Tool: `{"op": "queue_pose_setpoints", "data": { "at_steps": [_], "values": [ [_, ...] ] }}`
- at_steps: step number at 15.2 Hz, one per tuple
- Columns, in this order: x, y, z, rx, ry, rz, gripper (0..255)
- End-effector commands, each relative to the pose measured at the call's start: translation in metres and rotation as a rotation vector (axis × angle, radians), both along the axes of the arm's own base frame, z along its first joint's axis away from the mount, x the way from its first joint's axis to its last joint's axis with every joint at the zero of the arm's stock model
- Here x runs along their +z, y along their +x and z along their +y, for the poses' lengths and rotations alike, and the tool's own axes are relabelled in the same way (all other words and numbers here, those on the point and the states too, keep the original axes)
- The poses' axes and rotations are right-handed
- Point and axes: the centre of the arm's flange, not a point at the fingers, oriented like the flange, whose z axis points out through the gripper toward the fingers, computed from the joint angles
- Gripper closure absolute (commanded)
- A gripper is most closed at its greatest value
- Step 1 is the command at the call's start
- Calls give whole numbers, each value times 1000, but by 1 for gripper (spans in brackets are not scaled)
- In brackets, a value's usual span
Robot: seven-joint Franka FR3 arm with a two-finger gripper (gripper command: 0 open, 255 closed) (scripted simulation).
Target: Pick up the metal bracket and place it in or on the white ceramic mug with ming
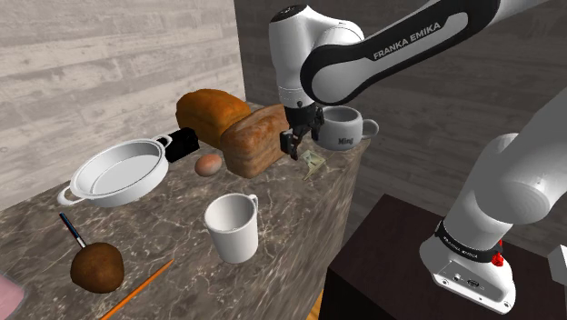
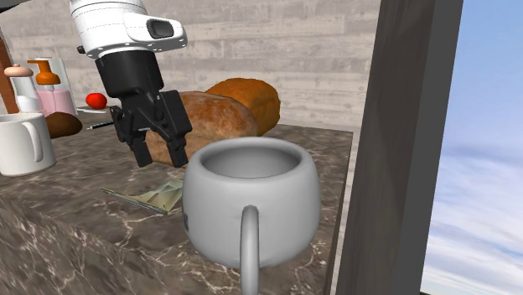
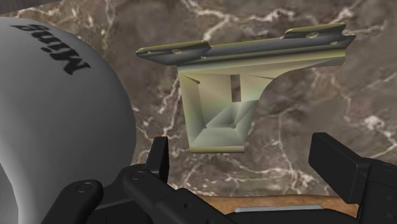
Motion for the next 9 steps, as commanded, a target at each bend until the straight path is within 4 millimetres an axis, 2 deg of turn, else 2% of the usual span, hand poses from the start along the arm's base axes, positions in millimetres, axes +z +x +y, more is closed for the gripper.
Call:
{"op": "queue_pose_setpoints", "data": {
  "at_steps": [1, 2, 3, 9],
  "values": [
    [0, 0, 0, 0, 0, 0, 0],
    [0, 0, 0, 0, 0, 0, 0],
    [0, 0, 0, 0, 0, 0, 255],
    [0, 0, 0, 0, 0, 0, 255]
  ]
}}
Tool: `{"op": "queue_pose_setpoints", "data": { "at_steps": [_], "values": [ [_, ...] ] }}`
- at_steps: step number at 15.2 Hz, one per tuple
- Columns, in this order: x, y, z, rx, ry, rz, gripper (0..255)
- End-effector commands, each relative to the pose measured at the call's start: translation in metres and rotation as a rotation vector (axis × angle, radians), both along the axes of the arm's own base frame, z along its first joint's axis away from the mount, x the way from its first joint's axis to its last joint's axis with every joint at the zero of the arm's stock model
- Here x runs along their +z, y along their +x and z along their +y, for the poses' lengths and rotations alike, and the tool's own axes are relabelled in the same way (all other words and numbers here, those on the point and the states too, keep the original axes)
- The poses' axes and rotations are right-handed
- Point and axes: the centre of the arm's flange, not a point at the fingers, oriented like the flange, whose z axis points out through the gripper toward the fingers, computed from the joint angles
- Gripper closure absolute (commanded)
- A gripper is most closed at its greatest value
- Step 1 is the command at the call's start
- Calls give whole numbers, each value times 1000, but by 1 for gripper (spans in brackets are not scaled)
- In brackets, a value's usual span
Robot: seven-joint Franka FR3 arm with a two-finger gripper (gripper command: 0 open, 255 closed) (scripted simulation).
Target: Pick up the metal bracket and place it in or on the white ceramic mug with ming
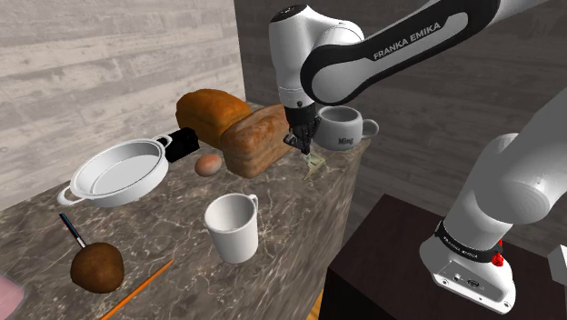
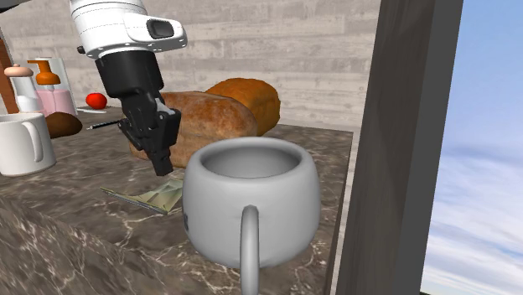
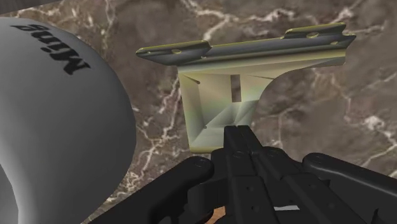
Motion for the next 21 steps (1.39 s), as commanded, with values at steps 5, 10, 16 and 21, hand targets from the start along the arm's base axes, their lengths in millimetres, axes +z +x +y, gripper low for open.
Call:
{"op": "queue_pose_setpoints", "data": {
  "at_steps": [5, 10, 16, 21],
  "values": [
    [5, -26, -22, -10, 100, -107, 0],
    [-12, -59, -53, -22, 236, -251, 0],
    [-35, -52, -53, -22, 236, -251, 0],
    [-35, -52, -53, -22, 236, -251, 0]
  ]
}}
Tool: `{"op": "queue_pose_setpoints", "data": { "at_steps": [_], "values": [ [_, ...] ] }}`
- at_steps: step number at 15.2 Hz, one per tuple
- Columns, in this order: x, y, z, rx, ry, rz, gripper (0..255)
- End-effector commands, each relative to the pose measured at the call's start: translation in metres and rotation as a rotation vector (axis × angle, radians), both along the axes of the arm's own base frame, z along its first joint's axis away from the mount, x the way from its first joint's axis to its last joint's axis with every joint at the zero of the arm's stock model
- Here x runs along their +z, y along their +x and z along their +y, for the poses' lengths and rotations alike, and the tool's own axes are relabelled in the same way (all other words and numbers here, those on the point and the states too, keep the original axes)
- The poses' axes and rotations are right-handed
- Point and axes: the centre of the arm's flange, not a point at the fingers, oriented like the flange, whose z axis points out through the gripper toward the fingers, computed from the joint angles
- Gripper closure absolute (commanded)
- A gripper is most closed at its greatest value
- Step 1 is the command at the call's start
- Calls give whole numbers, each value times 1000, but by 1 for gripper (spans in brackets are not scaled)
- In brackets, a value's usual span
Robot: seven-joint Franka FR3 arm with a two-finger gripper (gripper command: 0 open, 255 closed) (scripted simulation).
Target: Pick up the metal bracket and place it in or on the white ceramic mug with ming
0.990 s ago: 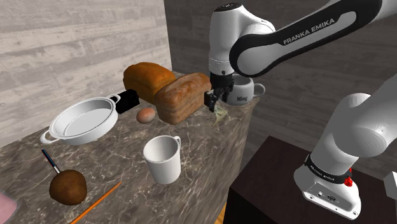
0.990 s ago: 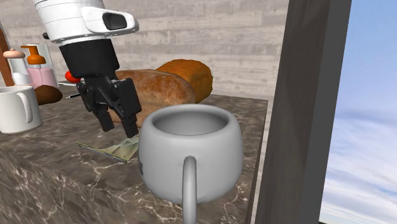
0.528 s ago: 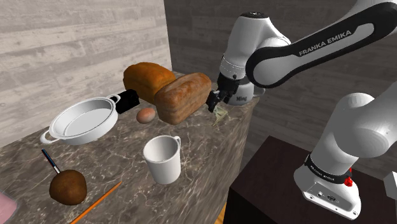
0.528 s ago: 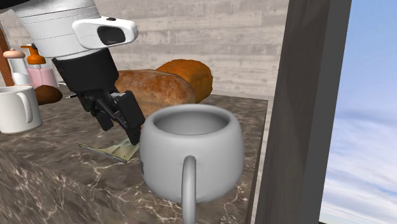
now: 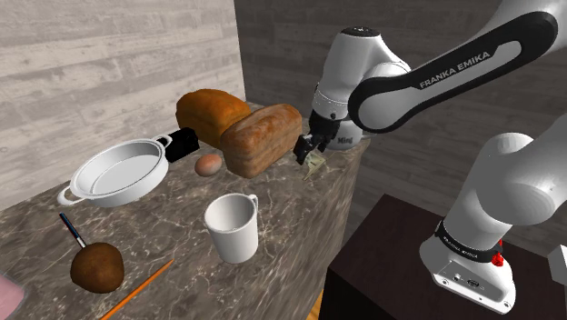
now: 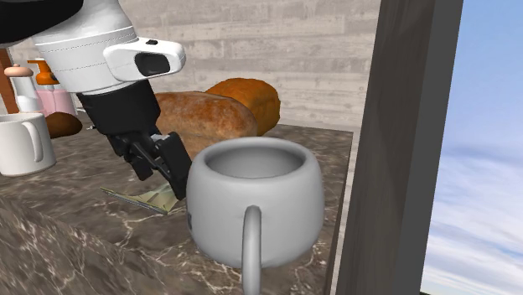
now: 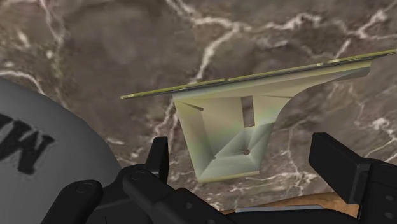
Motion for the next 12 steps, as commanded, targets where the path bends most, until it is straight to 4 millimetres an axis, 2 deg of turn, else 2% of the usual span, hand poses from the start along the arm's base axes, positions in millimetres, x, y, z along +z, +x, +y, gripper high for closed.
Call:
{"op": "queue_pose_setpoints", "data": {
  "at_steps": [1, 2, 11, 12],
  "values": [
    [-5, -1, -4, -8, -2, 16, 0],
    [-5, 1, -4, -8, -2, 16, 255],
    [-5, -1, -4, -8, -2, 16, 255],
    [0, -1, -4, -8, -2, 16, 255]
  ]
}}
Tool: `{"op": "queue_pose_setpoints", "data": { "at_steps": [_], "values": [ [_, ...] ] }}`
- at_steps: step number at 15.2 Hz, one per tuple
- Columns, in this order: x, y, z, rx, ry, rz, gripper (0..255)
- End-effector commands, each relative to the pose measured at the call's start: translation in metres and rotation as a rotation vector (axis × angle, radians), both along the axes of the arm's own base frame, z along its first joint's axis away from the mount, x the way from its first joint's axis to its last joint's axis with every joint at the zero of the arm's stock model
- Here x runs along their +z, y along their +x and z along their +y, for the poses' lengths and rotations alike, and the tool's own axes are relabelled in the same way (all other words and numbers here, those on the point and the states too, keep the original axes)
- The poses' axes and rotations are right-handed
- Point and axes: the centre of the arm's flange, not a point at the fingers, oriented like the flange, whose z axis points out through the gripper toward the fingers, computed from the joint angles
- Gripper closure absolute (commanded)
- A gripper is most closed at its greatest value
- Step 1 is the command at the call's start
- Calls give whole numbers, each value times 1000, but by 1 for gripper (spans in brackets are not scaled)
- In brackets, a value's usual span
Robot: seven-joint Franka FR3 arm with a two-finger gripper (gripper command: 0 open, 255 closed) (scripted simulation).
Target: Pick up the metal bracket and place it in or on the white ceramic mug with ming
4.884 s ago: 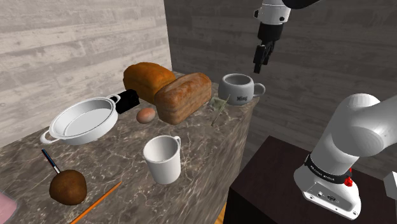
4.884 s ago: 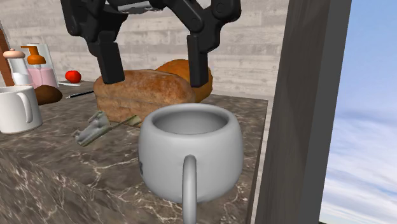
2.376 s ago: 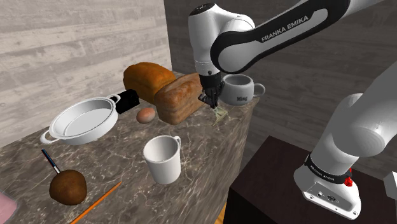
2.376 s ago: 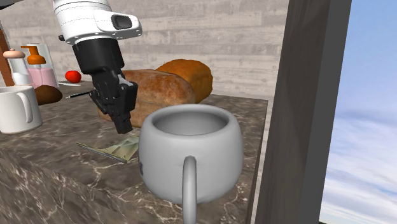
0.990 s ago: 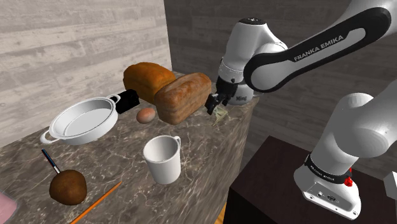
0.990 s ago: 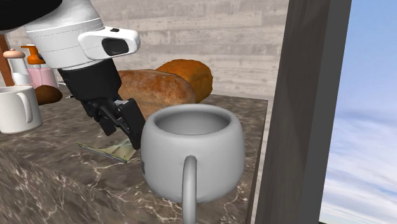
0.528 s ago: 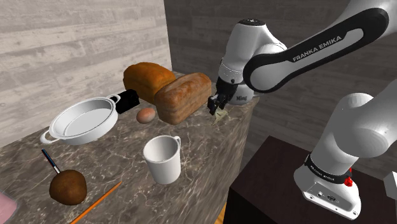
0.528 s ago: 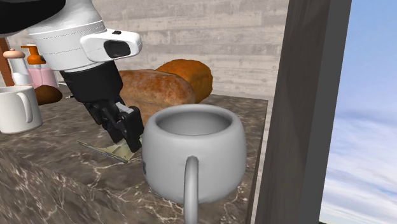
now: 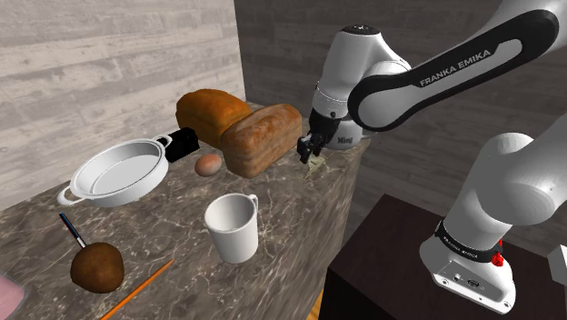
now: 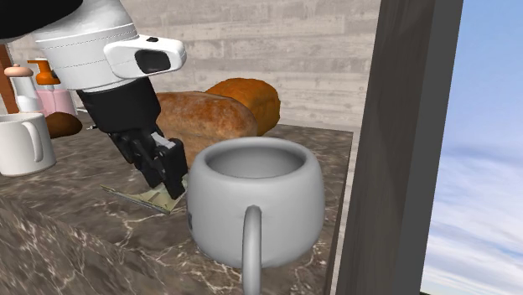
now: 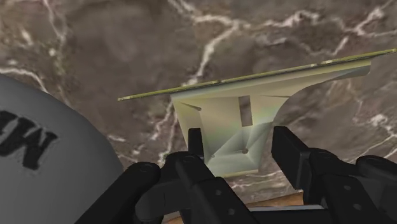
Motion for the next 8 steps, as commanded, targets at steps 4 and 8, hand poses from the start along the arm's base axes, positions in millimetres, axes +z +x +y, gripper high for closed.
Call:
{"op": "queue_pose_setpoints", "data": {
  "at_steps": [4, 8],
  "values": [
    [18, -1, -3, -5, -4, 16, 255],
    [27, 21, -16, 14, 26, 105, 0]
  ]
}}
